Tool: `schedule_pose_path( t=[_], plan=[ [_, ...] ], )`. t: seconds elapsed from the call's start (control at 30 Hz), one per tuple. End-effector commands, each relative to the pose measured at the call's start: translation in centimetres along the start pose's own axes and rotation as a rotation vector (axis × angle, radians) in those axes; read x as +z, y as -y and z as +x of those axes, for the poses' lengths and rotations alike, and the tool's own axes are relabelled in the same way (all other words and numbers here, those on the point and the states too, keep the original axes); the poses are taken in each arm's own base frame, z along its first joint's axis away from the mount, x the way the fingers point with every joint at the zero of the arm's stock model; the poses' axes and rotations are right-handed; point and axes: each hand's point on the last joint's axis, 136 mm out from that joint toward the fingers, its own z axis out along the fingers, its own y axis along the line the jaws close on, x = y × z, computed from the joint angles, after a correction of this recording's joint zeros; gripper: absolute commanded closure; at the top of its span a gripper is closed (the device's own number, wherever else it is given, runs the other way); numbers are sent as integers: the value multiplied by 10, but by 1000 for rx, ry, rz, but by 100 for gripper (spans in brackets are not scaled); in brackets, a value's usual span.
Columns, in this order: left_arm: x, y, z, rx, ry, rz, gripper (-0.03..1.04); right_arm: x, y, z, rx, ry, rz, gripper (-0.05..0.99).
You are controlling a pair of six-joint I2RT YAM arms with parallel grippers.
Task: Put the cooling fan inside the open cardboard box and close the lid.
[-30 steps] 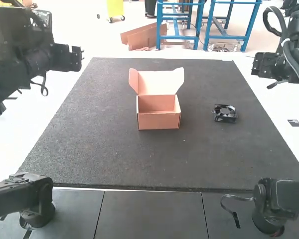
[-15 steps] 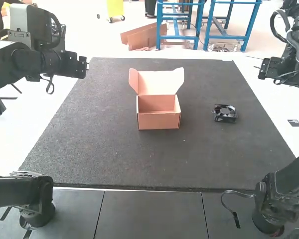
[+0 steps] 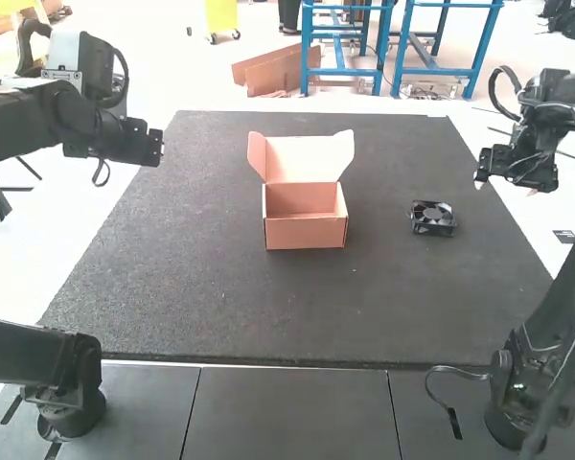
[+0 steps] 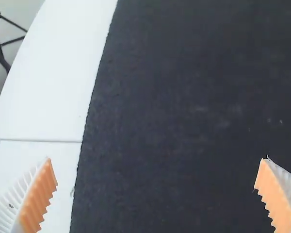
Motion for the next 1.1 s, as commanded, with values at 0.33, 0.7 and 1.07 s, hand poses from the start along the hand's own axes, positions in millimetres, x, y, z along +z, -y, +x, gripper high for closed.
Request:
schedule_pose_path(
  t=[0.33, 0.7, 1.07],
  plan=[
    [2, 10, -15, -50, 10, 56, 4, 43, -28, -14, -120, -108, -76, 4],
    [9, 14, -11, -56, -10, 63, 4, 68, -45, 0, -173, -264, -96, 4],
    [10, 14, -9, -61, -18, 63, 4, 84, -45, 3, -162, -306, -93, 4]
  ],
)
